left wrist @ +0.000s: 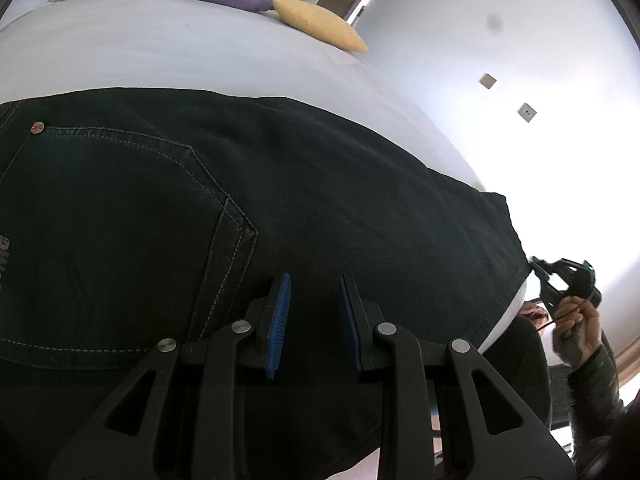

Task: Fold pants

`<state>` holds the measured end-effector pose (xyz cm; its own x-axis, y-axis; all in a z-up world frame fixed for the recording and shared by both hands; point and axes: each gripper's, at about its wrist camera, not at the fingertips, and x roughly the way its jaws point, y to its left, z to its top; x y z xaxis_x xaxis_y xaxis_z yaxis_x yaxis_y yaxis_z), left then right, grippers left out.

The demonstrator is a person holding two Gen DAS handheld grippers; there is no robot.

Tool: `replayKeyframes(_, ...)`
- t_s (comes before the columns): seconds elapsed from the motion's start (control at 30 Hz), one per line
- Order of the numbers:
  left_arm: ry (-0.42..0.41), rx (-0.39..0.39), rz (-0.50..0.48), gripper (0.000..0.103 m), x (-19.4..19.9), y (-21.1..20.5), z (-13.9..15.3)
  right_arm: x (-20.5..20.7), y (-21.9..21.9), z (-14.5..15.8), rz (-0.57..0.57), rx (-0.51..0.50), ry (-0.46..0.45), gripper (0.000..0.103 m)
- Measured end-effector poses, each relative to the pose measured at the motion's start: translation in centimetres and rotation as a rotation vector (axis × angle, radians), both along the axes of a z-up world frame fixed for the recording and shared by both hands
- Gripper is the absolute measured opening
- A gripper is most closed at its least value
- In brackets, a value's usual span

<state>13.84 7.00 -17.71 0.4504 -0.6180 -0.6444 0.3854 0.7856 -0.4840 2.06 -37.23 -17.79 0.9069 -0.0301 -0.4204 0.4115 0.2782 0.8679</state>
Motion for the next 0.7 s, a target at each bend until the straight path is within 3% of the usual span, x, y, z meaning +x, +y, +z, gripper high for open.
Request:
replayKeyframes(0.07, 0.006, -0.006, 0.004, 0.024, 0.1, 1.7, 0.2, -1.8, -0.7, 0.6, -0.056, 0.01, -0.022, 0.058)
replayKeyframes(0.17, 0.014, -0.01, 0.009, 0.024, 0.2, 2.6, 0.4, -3.2, -1.0, 0.3, -0.031, 0.028, -0.026, 0.059)
replayKeyframes(0.3, 0.018, -0.008, 0.008, 0.024, 0.4, 3.2, 0.7, -0.8, -0.2, -1.9, 0.018, 0.107, -0.02, 0.057)
replayKeyframes(0.43, 0.023, -0.016, 0.011, 0.024, 0.6, 3.4, 0.8, -0.3, 0.2, -2.0, 0.01, 0.14, -0.054, 0.056)
replayKeyframes(0.5, 0.023, -0.015, 0.012, 0.024, 0.6, 3.5, 0.9, -0.2, 0.2, -2.3, 0.026, 0.158, -0.075, 0.048)
replayKeyframes(0.7, 0.024, -0.014, 0.012, 0.024, 0.6, 3.4, 0.9, 2.3, 0.8, -3.1, 0.072, 0.208, -0.13, 0.042)
